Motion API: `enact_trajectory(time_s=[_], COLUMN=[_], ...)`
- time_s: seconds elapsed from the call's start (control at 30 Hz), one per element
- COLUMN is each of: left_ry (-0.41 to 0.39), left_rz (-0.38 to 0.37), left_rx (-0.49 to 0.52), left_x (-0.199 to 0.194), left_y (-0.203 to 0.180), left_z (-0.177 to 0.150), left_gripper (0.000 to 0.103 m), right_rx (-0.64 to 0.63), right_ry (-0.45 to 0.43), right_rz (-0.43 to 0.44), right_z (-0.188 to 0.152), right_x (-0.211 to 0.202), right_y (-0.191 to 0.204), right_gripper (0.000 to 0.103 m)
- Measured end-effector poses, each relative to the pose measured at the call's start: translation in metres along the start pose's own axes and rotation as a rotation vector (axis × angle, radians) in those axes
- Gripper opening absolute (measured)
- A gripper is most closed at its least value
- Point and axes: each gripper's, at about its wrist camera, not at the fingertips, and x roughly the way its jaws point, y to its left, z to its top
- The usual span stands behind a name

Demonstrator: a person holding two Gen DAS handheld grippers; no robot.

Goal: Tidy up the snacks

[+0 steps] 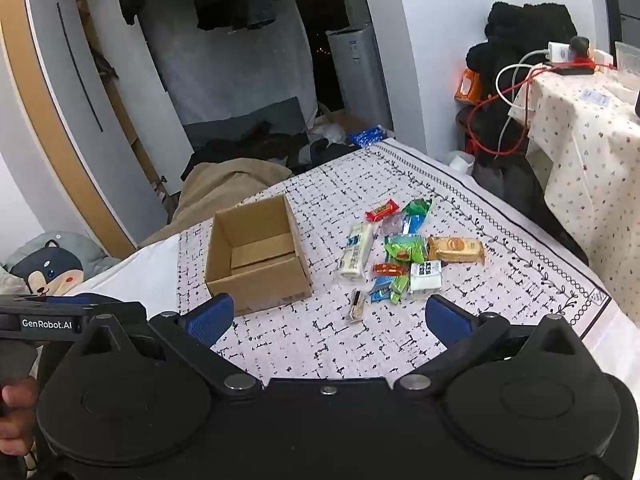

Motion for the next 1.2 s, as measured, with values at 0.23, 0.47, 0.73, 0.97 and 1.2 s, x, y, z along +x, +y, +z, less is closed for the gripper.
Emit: enact_trajectory(time_s=[0.23,0.47,0.73,0.97,1.2], left_ry=[-0.009,-0.010,-0.016,-0.021,-0.013], left_rz=[-0.007,-0.008,-0.006,-0.007,-0.010], left_rx=[-0.008,-0.022,-0.035,-0.036,-0.035], left_x=[-0.002,-0.008,-0.008,-0.007,-0.005], left_y=[0.000,0.004,0.010,0.012,0.013], left_z=[0.000,0.001,0.003,0.004,0.002], left_gripper=[0.101,0.101,0.103,0.103,0.103], right_rx=[-0.026,-0.039,-0.057,-0.062,-0.066], right_ry=[-0.019,-0.008,-0.002,0.001,0.006], right_rz=[0.001,0.003,0.005,0.010,0.007], right_z=[0.003,0.005,0.005,0.007,0.005], right_x=[-0.005,-0.002,0.002,0.003,0.005], right_y=[0.004,0.010,0.014,0.016,0.017], right_gripper=[0.103,0.103,0.103,0.103,0.103])
